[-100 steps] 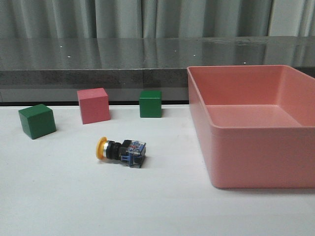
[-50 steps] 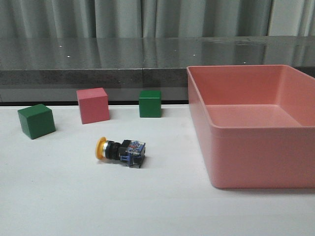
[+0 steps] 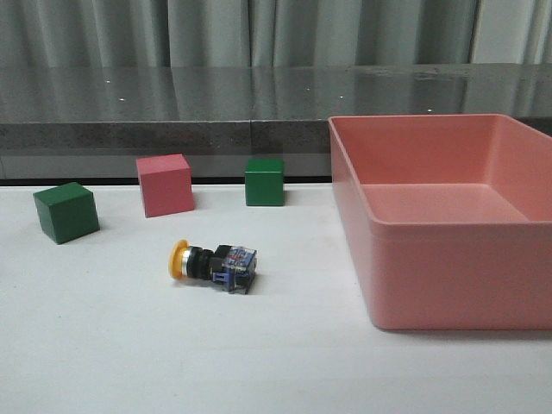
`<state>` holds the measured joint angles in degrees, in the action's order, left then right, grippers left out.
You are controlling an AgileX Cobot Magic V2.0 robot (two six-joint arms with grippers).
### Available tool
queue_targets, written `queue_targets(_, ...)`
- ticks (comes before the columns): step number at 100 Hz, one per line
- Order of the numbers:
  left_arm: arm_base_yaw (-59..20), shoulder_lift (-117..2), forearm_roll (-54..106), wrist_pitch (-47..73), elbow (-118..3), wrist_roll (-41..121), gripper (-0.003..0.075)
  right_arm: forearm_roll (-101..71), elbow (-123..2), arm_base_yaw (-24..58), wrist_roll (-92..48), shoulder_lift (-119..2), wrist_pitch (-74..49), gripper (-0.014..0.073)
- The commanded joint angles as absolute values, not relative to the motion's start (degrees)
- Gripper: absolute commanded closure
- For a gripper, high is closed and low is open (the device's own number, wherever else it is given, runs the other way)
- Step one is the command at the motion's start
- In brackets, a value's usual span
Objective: Place and stand button with both arms
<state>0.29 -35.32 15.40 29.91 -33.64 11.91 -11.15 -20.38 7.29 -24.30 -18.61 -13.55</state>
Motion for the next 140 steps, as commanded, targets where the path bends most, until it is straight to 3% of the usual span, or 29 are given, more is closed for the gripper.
queue_targets(1,0.2,-44.1,17.5,30.1,-40.8,16.8,0.0739,-11.6,-21.9,7.0,-24.1,-18.9,-9.6,0.0707)
queue_targets(16,0.1,-55.7,24.2,31.0,-47.1,30.8,0.073,-11.6,-21.9,7.0,-24.1,-18.9,-9.6,0.0707)
queue_targets(23,-0.2,-60.0,29.5,32.2,-49.6,37.3,0.0655,-11.6,-21.9,7.0,-24.1,-18.9,-9.6,0.0707)
queue_targets(28,-1.0,-63.0,32.4,33.6,-51.4,41.3,0.0545,-11.6,-21.9,7.0,-24.1,-18.9,-9.6,0.0707)
queue_targets(38,-2.6,-67.3,36.5,35.2,-54.3,46.3,0.0181,-11.6,-21.9,7.0,-24.1,-18.9,-9.6,0.0707)
queue_targets(45,-3.7,-69.6,38.4,34.0,-55.3,46.5,-0.0006,-11.6,-21.9,7.0,-24.1,-18.9,-9.6,0.0707)
queue_targets(64,-4.5,-74.6,49.2,32.9,-56.0,48.4,0.0101,-11.6,-21.9,7.0,-24.1,-18.9,-9.6,0.0707)
queue_targets(78,-5.2,-78.7,62.7,35.4,-56.0,72.6,0.0155,-11.6,-21.9,7.0,-24.1,-18.9,-9.6,0.0707)
queue_targets(98,-5.0,-87.1,77.6,52.5,-56.6,105.1,0.0167,-11.6,-21.9,7.0,-24.1,-18.9,-9.6,0.0707)
queue_targets(117,-5.0,-98.5,73.6,61.3,-63.8,108.8,0.0167,-11.6,-21.9,7.0,-24.1,-18.9,-9.6,0.0707)
queue_targets(140,-5.0,-106.8,73.8,61.9,-72.0,108.8,0.0167,-11.6,-21.9,7.0,-24.1,-18.9,-9.6,0.0707)
